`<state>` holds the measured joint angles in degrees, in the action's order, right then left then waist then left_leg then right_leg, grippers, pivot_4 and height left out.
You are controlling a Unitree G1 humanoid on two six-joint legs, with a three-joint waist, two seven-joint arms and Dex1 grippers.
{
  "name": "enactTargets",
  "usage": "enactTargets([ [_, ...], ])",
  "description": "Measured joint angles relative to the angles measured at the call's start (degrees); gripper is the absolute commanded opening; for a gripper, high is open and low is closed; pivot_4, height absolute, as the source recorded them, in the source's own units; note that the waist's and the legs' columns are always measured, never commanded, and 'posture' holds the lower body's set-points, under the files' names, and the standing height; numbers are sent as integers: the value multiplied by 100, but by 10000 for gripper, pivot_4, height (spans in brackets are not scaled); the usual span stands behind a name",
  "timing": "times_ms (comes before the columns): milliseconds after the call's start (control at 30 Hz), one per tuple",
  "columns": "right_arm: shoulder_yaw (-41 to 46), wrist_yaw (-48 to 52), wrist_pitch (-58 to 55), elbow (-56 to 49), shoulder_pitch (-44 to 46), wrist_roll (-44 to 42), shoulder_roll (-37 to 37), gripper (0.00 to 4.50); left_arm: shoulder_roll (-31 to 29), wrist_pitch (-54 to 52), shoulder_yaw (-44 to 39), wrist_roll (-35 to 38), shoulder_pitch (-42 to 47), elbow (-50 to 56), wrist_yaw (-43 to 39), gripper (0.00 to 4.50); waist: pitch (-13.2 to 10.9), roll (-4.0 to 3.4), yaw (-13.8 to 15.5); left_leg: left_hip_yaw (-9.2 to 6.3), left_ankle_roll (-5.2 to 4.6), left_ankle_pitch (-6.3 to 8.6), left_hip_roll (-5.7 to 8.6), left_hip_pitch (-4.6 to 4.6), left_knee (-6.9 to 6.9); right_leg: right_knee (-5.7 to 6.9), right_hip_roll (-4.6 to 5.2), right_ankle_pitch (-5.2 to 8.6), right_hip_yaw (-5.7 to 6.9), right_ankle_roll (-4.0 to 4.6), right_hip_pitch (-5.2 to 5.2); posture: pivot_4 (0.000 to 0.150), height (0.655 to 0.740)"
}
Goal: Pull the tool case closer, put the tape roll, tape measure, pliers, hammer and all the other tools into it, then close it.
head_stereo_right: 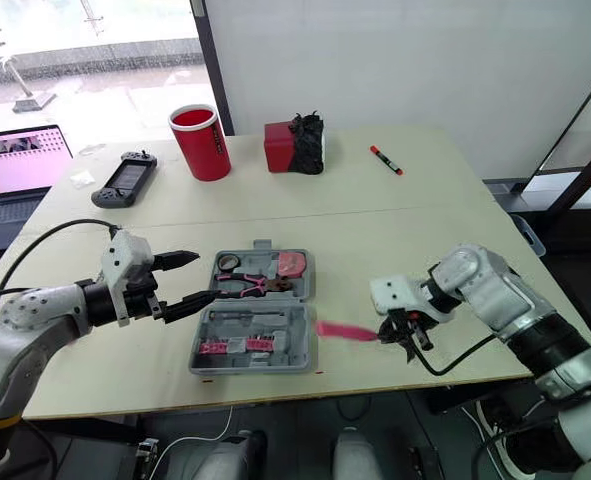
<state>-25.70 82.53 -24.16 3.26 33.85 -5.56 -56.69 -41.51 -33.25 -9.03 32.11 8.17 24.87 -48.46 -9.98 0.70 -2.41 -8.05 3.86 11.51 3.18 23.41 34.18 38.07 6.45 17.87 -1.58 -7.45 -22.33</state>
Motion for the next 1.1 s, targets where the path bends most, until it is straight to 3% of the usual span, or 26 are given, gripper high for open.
enactTargets([
  [200, 1391, -2481, -2938, 456, -92, -41, 1309, 239, 63, 0, -15, 352, 167, 79, -140, 45000, 3, 7, 36, 3, -1, 0, 6, 2, 4, -2, 5, -3, 1, -6, 2, 1500, 7400],
  [400, 1843, -3839, -3401, 428, -389, 43, 2093, 239, 12, 3, 9, 335, 178, 28, -172, 45000, 8, 18, 136, 7, -3, 2, 8, 3, 5, -10, 6, -5, 0, -9, 4, 1500, 7400],
  [533, 1838, -4129, -3388, 354, -437, 44, 2201, 239, -25, 8, 41, 322, 177, 24, -181, 45000, 8, 19, 136, 7, -3, 2, 8, 3, 6, -10, 6, -6, 0, -10, 8, 1500, 7400],
  [633, 1798, -4250, -3269, 311, -511, 41, 2227, 12832, -34, 37, 108, 264, 183, 10, -207, 45000, 8, 19, 122, 7, -4, 2, 6, 2, 5, -9, 3, -6, 0, -10, 6, 1500, 7400],
  [833, 1718, -4129, -2784, 9, -699, 30, 1922, 44572, -31, 110, 167, 214, 352, -103, -247, 45000, 6, 17, 128, 8, -4, 2, 7, 4, 4, -9, 4, -5, 0, -11, 4, 1500, 7400],
  [967, 1933, -4031, -2199, -142, -963, -25, 1720, 44572, -31, 164, 269, 126, 379, -238, -270, 45000, 6, 17, 120, 8, -5, 2, 5, 3, 4, -9, 3, -5, 0, -11, 5, 1500, 7400],
  [1100, 2215, -4188, -1910, -30, -1064, -221, 2116, 44572, -31, 255, 360, 63, 403, -325, -281, 45000, 6, 17, 62, 8, -5, 2, 4, 3, 5, -6, 1, -5, 0, -11, 4, 1500, 7400],
])
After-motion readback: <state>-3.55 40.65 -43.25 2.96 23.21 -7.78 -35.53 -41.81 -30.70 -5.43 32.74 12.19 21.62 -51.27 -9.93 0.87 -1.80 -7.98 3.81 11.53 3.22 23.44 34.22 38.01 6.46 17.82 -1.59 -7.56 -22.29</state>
